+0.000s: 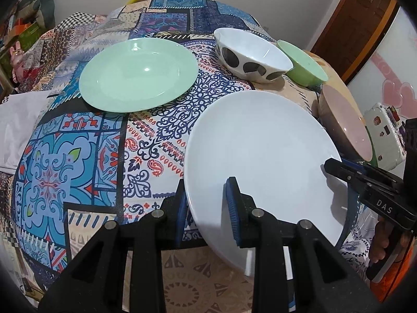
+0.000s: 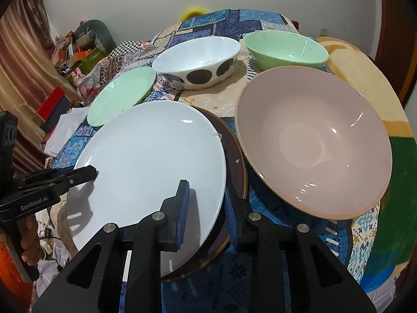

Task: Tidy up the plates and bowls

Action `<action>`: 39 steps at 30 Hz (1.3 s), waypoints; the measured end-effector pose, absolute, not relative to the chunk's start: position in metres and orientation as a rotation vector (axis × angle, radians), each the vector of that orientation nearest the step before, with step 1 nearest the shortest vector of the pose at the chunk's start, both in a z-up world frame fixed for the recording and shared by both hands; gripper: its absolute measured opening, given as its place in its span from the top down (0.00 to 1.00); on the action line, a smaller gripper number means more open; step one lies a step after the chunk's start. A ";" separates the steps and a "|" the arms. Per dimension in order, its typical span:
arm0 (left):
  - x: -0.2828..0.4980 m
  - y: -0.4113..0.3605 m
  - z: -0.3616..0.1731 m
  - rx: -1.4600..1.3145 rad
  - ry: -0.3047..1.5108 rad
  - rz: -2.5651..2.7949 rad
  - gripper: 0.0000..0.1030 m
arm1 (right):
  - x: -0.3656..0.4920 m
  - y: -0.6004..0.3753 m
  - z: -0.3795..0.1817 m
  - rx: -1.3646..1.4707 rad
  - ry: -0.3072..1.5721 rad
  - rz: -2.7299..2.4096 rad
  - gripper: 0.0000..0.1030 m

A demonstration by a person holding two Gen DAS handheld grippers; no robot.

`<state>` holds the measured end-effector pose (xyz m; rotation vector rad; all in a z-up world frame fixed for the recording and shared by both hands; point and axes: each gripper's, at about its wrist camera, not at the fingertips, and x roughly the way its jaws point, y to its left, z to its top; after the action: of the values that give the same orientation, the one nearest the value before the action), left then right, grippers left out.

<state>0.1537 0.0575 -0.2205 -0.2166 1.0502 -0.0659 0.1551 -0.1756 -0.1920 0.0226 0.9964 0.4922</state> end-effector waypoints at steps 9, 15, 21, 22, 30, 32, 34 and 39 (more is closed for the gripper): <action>0.162 0.056 -0.223 -0.213 1.050 -0.060 0.71 | 0.154 -0.176 -0.191 -0.002 0.986 0.481 0.76; 0.162 0.052 -0.224 -0.202 1.055 -0.064 0.71 | 0.155 -0.178 -0.189 -0.004 0.988 0.484 0.75; 0.162 0.050 -0.226 -0.200 1.061 -0.072 0.70 | 0.154 -0.180 -0.187 -0.004 0.988 0.487 0.75; 0.161 0.049 -0.226 -0.197 1.061 -0.073 0.70 | 0.153 -0.180 -0.187 -0.006 0.988 0.486 0.75; 0.154 0.045 -0.224 -0.172 1.059 -0.085 0.70 | 0.150 -0.184 -0.181 -0.040 0.961 0.459 0.74; 0.151 0.048 -0.217 -0.171 1.041 -0.082 0.70 | 0.148 -0.182 -0.178 -0.044 0.951 0.462 0.74; 0.148 0.050 -0.210 -0.157 1.018 -0.071 0.66 | 0.148 -0.180 -0.172 -0.045 0.936 0.469 0.74; 0.138 0.066 -0.184 -0.138 0.942 -0.037 0.58 | 0.150 -0.169 -0.155 -0.050 0.886 0.489 0.73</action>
<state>0.1382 0.0663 -0.1838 -0.1379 0.9416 -0.0372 0.1502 -0.1691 -0.1554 -0.0496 0.8863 0.4888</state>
